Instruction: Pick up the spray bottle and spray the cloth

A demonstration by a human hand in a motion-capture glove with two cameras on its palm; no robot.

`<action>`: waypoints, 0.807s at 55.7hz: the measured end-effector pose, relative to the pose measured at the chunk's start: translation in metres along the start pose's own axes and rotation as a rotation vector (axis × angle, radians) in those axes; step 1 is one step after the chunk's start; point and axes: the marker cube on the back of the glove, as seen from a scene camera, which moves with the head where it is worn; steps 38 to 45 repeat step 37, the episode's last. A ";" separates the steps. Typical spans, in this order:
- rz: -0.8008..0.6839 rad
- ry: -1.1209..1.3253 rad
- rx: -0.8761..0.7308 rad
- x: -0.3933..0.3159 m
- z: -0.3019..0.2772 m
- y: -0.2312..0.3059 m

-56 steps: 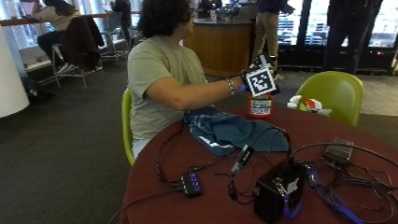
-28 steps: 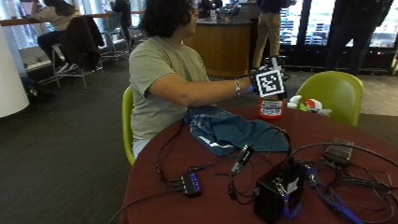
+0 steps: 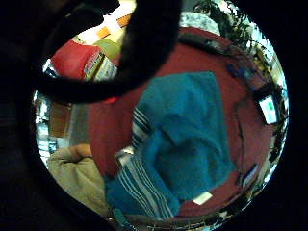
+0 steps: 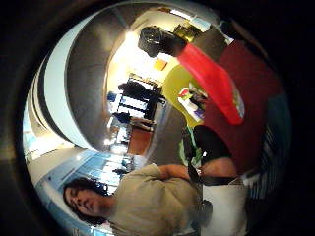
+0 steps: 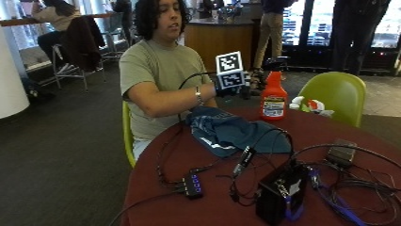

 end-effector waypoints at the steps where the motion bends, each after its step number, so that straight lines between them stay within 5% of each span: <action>1: 0.001 0.022 -0.004 0.002 -0.004 0.007; 23: -0.020 0.332 0.031 0.010 -0.056 0.158; 45: 0.005 0.418 0.032 0.002 -0.053 0.195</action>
